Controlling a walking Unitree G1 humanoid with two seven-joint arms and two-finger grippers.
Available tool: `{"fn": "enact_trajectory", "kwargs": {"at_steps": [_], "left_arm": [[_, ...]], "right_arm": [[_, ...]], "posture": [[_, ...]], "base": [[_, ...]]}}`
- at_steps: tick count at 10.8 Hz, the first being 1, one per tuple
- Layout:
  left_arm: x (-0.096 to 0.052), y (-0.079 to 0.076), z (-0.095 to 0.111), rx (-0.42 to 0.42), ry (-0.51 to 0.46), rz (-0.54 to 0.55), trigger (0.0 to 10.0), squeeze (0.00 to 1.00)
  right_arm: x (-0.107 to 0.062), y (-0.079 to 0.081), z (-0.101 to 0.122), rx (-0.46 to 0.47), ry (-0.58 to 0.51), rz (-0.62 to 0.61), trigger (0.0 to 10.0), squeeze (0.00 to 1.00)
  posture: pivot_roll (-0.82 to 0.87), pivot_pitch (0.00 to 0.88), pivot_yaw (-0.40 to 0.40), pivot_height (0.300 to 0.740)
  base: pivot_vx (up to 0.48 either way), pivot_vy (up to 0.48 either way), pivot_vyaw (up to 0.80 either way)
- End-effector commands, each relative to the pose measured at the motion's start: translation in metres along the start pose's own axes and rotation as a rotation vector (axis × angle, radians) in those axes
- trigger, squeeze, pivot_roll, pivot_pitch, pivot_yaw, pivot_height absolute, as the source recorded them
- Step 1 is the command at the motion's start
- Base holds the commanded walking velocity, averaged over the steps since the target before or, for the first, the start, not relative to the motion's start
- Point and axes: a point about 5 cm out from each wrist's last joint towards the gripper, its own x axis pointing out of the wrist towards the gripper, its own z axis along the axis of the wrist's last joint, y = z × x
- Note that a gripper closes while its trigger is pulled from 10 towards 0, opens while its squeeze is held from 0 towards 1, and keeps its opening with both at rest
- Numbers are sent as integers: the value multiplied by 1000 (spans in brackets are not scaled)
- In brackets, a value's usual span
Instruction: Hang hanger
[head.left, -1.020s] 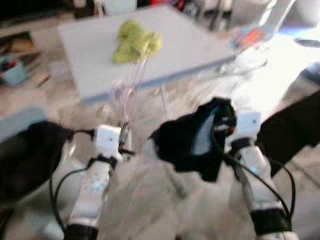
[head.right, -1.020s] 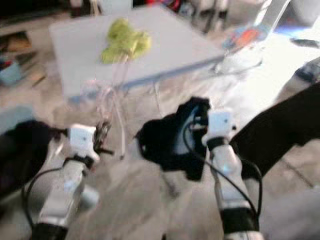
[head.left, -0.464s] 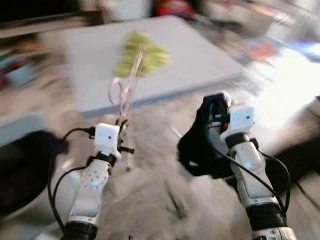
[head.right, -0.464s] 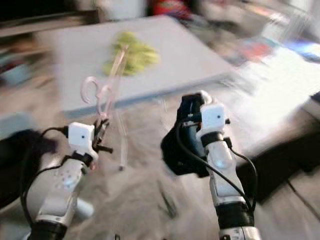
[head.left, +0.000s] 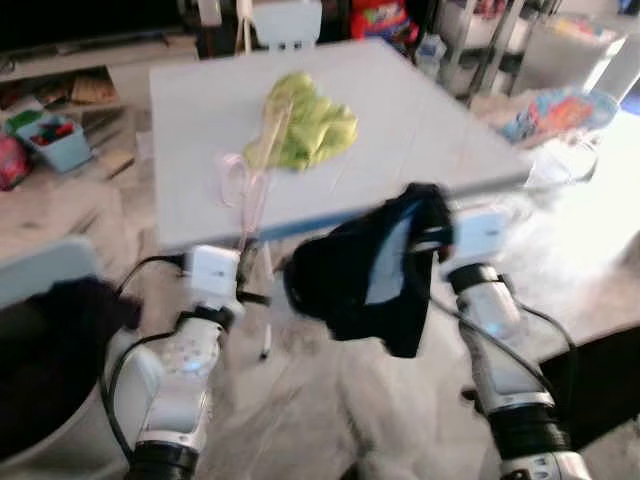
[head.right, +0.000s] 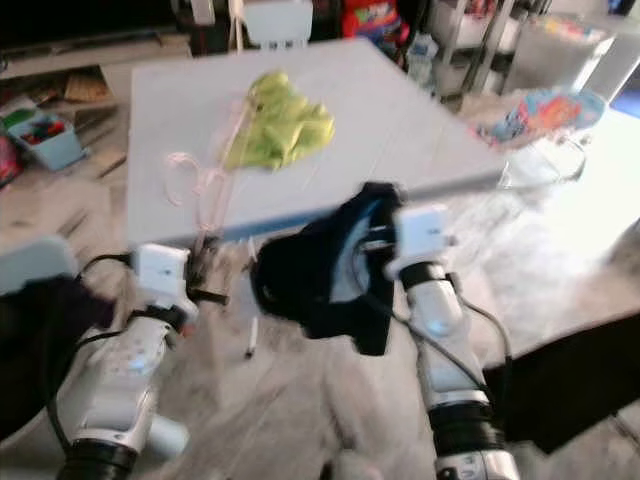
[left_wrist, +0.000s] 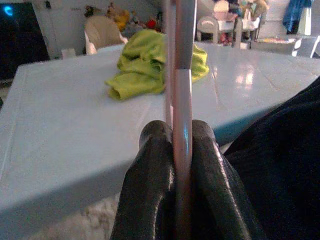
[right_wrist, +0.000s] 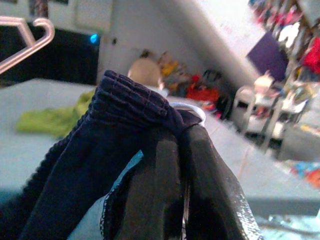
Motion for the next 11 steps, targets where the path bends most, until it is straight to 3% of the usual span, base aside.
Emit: {"fn": "enact_trajectory", "kwargs": {"at_steps": [1, 4, 8, 11], "left_arm": [[1, 11, 5, 32, -16, 28, 10000, 0], [4, 12, 7, 34, -24, 29, 10000, 0], [10, 8, 19, 32, -63, 20, 10000, 0], [10, 7, 20, 34, -60, 18, 10000, 0]], "right_arm": [[6, 6, 10, 13, -54, 17, 0, 0], [4, 11, 9, -10, -58, 44, 0, 0], [7, 10, 13, -2, -75, 42, 0, 0], [29, -19, 27, -52, -126, -18, 0, 0]], "posture": [[-55, 0, -24, 740], [-57, 0, -23, 740], [-57, 0, -25, 740], [-57, 0, -22, 740]], "base": [[424, 0, 0], [424, 0, 504], [425, 0, 0], [428, 0, 0]]}}
